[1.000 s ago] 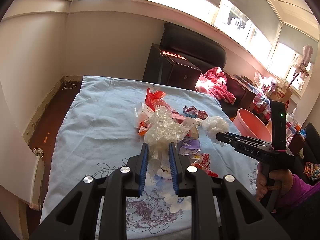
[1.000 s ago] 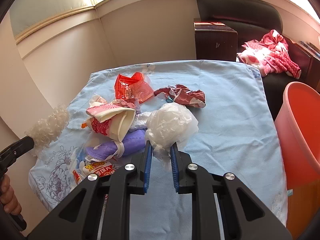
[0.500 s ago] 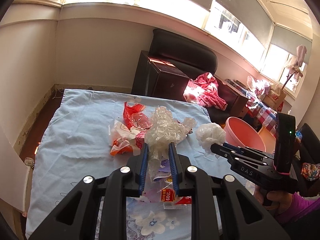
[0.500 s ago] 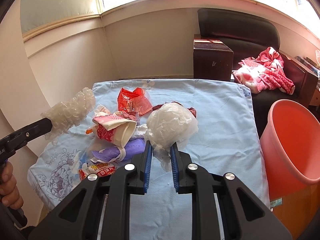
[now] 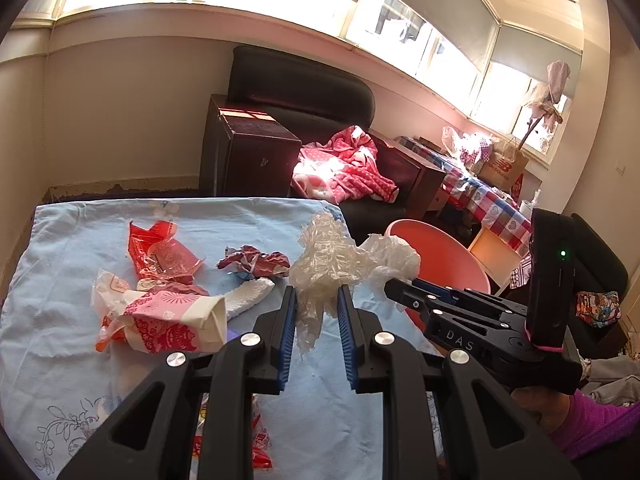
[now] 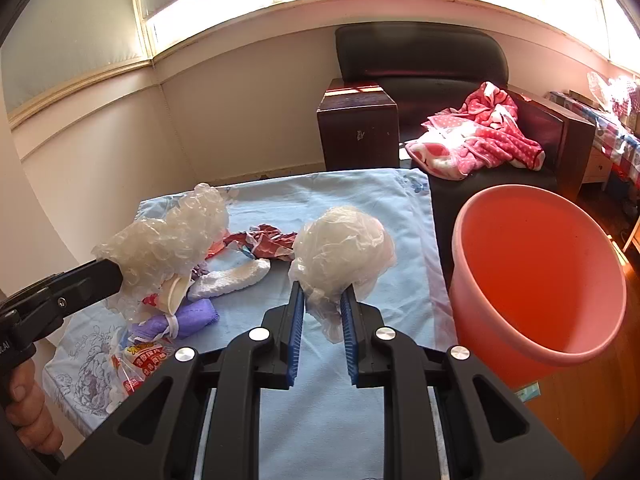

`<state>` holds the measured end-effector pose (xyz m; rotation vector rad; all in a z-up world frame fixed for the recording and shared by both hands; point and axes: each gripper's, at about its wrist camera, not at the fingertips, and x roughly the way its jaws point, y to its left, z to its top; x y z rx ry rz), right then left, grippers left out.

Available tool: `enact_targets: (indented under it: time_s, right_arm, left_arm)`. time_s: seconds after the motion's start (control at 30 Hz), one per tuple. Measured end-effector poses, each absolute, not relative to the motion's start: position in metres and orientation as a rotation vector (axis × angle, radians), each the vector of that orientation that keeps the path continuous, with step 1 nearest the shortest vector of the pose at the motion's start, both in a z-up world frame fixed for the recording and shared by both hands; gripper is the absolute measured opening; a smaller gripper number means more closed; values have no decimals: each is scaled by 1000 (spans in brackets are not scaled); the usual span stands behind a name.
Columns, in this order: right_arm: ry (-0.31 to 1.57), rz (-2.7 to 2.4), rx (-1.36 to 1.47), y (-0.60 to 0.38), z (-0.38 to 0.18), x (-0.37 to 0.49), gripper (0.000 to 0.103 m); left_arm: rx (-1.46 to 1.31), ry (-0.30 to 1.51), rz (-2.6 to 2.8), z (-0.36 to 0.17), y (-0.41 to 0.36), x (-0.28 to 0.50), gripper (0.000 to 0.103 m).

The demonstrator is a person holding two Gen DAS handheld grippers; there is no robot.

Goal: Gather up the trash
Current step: 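Move both plastics over the pink bucket and open both tools to drop them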

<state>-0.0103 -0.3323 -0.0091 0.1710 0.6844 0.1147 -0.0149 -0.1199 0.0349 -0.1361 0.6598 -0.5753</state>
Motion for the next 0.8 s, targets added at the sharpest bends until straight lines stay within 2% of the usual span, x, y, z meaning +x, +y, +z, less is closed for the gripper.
enact_targets:
  time_s: [0.8]
  right_arm:
    - [705,-185,272,-455,-33,-16,19]
  left_arm:
    - [-61,782,-787,11,-283,29,20]
